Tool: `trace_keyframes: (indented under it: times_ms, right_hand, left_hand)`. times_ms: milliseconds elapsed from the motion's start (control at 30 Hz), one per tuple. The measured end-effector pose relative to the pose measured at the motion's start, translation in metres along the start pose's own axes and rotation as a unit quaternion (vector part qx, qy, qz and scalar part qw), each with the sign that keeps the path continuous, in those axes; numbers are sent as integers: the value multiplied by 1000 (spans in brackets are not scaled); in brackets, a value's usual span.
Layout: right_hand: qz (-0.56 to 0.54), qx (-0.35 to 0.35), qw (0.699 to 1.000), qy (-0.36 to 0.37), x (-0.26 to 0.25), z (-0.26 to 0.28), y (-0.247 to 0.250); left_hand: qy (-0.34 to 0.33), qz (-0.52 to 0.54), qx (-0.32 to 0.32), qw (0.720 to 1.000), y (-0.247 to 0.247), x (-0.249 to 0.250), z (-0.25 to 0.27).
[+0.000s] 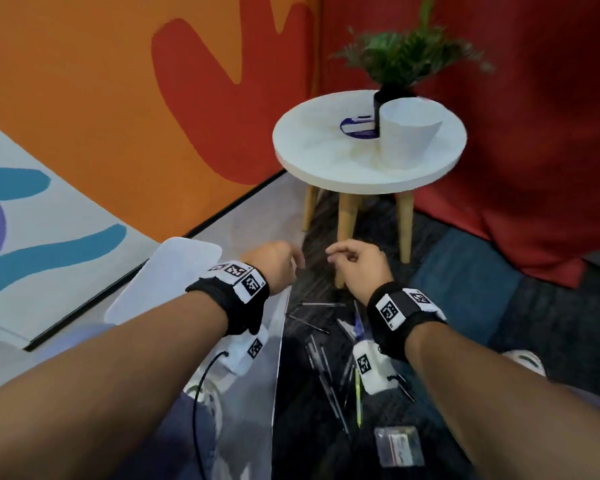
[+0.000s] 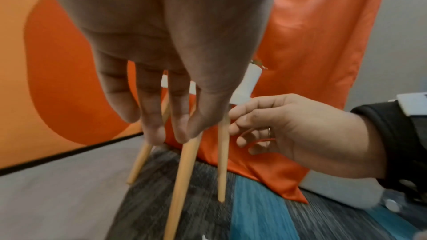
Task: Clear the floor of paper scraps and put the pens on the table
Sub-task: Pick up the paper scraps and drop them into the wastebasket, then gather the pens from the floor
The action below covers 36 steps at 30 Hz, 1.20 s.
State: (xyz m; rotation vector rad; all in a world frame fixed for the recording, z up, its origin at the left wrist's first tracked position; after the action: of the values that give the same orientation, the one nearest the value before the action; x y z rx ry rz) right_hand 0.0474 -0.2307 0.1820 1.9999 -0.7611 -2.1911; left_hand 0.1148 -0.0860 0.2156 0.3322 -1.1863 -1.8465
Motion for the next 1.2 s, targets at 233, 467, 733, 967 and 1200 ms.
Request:
trace_keyframes:
  times_ms: [233,467,733,967,1200]
  right_hand:
    - [-29,41,990,-135,102,33,40]
    - [48,-74,965,-247,190,37,-11]
    - [161,-189,867,-432,292,80,-34]
    - [216,-238,808,-494,340,60,-34]
    - [237,-249,782,-520,364,46,-36]
  left_hand:
    - [-15,-10,-62,998,-54,57,-36]
    - [8,29,-106,994,-117,15,-97]
    - [35,31,-175,984,-188,-30,-147]
    - [28,-8,-211,977,-229,-33,-200]
    - [22,-32,-280,959,-266,-45,-223]
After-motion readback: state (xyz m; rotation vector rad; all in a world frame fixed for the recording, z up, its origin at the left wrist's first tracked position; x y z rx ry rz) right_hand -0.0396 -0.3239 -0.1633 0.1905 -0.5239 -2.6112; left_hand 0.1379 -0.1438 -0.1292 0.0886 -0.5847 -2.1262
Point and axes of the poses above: each hand's wrist, its own z-axis away from the middle knuckle, its own y-axis out of the back of the hand, x = y × z, the point moved 9 cm from there along -z, towards the middle knuckle, and after that the axes turned 13 degrees about -x, right-handed, at the moved point
